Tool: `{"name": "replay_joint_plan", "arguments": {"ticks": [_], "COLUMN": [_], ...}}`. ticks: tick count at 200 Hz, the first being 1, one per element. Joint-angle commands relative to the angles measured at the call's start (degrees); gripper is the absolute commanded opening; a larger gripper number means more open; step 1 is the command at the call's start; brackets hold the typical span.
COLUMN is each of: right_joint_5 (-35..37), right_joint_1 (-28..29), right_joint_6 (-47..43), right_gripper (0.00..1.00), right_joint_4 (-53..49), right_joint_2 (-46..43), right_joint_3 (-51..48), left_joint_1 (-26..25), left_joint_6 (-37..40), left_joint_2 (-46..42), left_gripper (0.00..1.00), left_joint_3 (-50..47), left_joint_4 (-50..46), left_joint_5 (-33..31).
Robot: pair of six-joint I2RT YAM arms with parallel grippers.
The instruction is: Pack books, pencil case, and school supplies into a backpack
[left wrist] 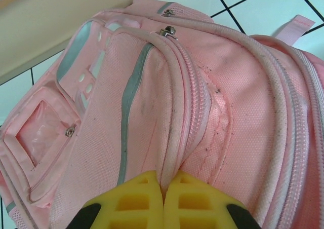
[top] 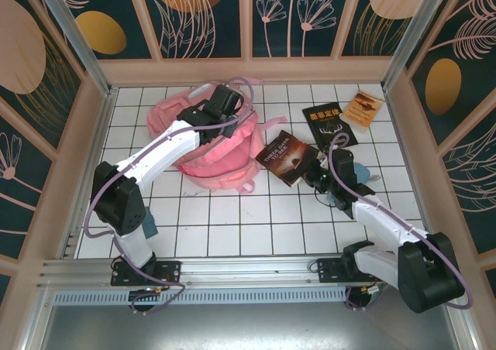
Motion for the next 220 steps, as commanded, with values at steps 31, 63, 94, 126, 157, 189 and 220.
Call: {"name": "replay_joint_plan", "arguments": {"ticks": [31, 63, 94, 126, 157, 189, 220], "right_joint_5": [-4.77, -10.65, -6.74, -5.69, -2.27, 1.51, 8.01], "right_joint_1": [0.47, 2.42, 8.29, 11.23, 14.2, 16.54, 18.81], "right_joint_6": [-2.93, 3.65, 5.4, 10.07, 11.35, 11.18, 11.79], "right_gripper": [0.04, 0.04, 0.04, 0.04, 0.04, 0.05, 0.04], "right_joint_4": [0.38, 6.26, 8.76, 15.63, 21.5, 23.09, 21.07], "right_joint_2": [-6.9, -4.09, -0.96, 5.86, 12.53, 19.29, 26.71], "right_joint_3": [7.35, 9.3, 9.64, 10.84, 16.87, 24.6, 31.05], "left_joint_1": [-0.24, -0.23, -0.23, -0.25, -0.23, -0.24, -0.23], "left_joint_6": [-2.43, -4.09, -4.5, -4.82, -4.73, -4.64, -5.73], "left_joint_2": [-2.88, -5.2, -6.03, -7.82, -9.04, -11.54, -13.74], "left_gripper": [0.0, 0.0, 0.0, 0.0, 0.0, 0.0, 0.0], "left_joint_3": [4.71, 6.31, 6.61, 5.92, 6.31, 5.99, 5.23], "left_joint_4": [4.35, 6.34, 9.0, 10.44, 9.3, 7.47, 6.81], "left_joint_5": [-0.97, -2.76, -4.37, -3.38, -1.49, 0.57, 1.78]}}
